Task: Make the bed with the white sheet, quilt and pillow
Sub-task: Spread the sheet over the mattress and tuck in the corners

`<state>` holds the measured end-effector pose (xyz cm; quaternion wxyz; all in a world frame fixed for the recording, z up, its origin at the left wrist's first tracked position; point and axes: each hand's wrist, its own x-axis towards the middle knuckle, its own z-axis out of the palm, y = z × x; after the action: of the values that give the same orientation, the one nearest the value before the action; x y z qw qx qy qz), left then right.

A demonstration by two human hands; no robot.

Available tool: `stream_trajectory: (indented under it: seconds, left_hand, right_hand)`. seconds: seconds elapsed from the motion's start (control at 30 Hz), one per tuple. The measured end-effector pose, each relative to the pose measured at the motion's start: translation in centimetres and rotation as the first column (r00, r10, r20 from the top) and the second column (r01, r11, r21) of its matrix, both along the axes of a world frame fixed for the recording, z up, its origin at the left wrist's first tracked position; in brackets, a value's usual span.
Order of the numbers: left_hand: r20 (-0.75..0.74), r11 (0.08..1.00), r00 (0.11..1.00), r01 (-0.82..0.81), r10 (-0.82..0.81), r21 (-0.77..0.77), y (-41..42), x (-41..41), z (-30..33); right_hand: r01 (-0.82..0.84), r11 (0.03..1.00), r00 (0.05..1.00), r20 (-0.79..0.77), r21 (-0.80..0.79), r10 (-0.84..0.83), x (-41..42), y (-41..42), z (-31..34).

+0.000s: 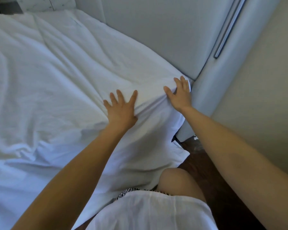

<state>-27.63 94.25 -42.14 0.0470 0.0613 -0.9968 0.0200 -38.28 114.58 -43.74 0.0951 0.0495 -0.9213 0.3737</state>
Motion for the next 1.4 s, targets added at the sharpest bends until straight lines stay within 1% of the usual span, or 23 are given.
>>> stream_trajectory:
  seconds: [0.1,0.17,0.23,0.3,0.37,0.4,0.47,0.53,0.6,0.7,0.77,0.83,0.9,0.97,1.0,1.03,1.1,1.13,1.17,1.2,1.23,1.3,1.4]
  left_hand:
    - [-0.026,0.999,0.999,-0.041,0.042,0.015,0.5,0.6,-0.3]
    - [-0.102,0.999,0.995,-0.005,0.002,-0.031,0.7,1.1,-0.8]
    - [-0.238,0.975,0.962,0.082,-0.132,-0.208,0.5,1.2,-2.0]
    - [-0.275,0.864,0.892,0.206,-0.359,-0.459,0.3,1.0,-3.8]
    - [-0.136,0.734,0.859,0.329,-0.494,-0.594,0.5,1.1,-6.0]
    - [-0.031,0.684,0.863,0.378,-0.504,-0.624,0.7,1.2,-6.9]
    - [0.201,0.607,0.888,0.433,-0.413,-0.667,0.6,1.3,-8.9]
    - [0.269,0.569,0.872,0.474,-0.409,-0.672,0.4,0.9,-10.7]
    - [0.324,0.525,0.841,0.527,-0.433,-0.668,0.7,0.7,-12.1]
    - [0.381,0.518,0.804,0.589,-0.457,-0.621,1.1,1.1,-13.3]
    - [0.395,0.550,0.776,0.629,-0.492,-0.549,1.0,1.4,-14.5]
    - [0.388,0.549,0.732,0.678,-0.560,-0.488,0.5,2.0,-16.1]
    - [0.426,0.602,0.683,0.728,-0.594,-0.328,0.1,2.9,-17.3]
    - [0.284,0.684,0.713,0.699,-0.642,-0.209,0.3,3.6,-17.9]
    - [0.166,0.750,0.755,0.653,-0.635,-0.104,0.6,3.6,-18.2]
    - [0.033,0.802,0.802,0.594,-0.596,0.070,0.9,3.6,-18.6]
    - [-0.090,0.802,0.926,0.363,-0.366,0.475,1.9,3.2,-17.6]
    - [-0.021,0.730,0.982,0.155,-0.189,0.665,2.5,2.9,-16.3]
    - [0.118,0.559,0.992,-0.079,-0.035,0.826,2.9,2.7,-15.5]
    - [0.276,0.328,0.960,-0.273,0.037,0.904,3.2,2.3,-15.1]
    - [0.397,0.100,0.915,-0.403,0.073,0.910,3.4,2.2,-14.9]
    - [0.529,-0.207,0.843,-0.503,0.097,0.839,3.7,2.5,-14.7]
    - [0.602,-0.552,0.791,-0.457,0.106,0.698,3.6,3.3,-14.9]
  right_hand:
    - [-0.003,1.000,0.999,-0.041,-0.018,0.002,-0.1,0.0,-0.5]
    - [-0.013,1.000,0.999,-0.041,-0.021,0.013,0.0,0.0,-0.7]
    - [0.018,0.993,1.000,0.012,-0.113,-0.017,0.5,-0.4,-1.1]
    - [0.117,0.932,0.986,0.152,-0.343,-0.067,1.5,-1.5,-1.7]
    - [0.215,0.829,0.946,0.320,-0.517,-0.046,2.8,-2.7,-3.2]
    - [0.250,0.802,0.913,0.407,-0.543,-0.009,3.4,-3.3,-4.4]
    - [0.297,0.779,0.831,0.551,-0.553,0.074,4.6,-4.2,-6.9]
    - [0.345,0.763,0.758,0.641,-0.547,0.117,5.2,-4.5,-8.9]
    - [0.370,0.758,0.734,0.670,-0.537,0.116,5.1,-4.3,-9.8]
    - [0.387,0.773,0.729,0.680,-0.503,0.077,4.8,-4.1,-10.1]
    - [0.419,0.762,0.716,0.696,-0.493,0.056,4.2,-4.1,-10.5]
    - [0.487,0.719,0.687,0.726,-0.496,0.035,3.5,-4.3,-11.2]
    - [0.560,0.637,0.668,0.743,-0.531,0.032,3.3,-4.6,-11.1]
    - [0.606,0.578,0.656,0.755,-0.547,0.026,3.3,-5.0,-11.1]
    - [0.616,0.572,0.653,0.757,-0.543,0.015,3.4,-5.3,-11.1]
    - [0.617,0.583,0.655,0.756,-0.529,-0.007,3.4,-5.7,-11.1]
    - [0.600,0.613,0.680,0.731,-0.514,-0.053,3.3,-6.5,-11.4]
    - [0.602,0.611,0.688,0.723,-0.515,-0.068,3.2,-6.8,-11.2]
    - [0.603,0.614,0.685,0.726,-0.510,-0.070,3.3,-7.1,-11.0]
    - [0.609,0.605,0.681,0.729,-0.513,-0.068,3.3,-7.1,-10.4]
    - [0.617,0.595,0.674,0.736,-0.516,-0.061,3.3,-7.1,-10.2]
    - [0.634,0.565,0.670,0.740,-0.529,-0.059,2.9,-6.5,-10.1]
    - [0.676,0.477,0.650,0.760,-0.561,-0.027,3.0,-5.5,-10.0]
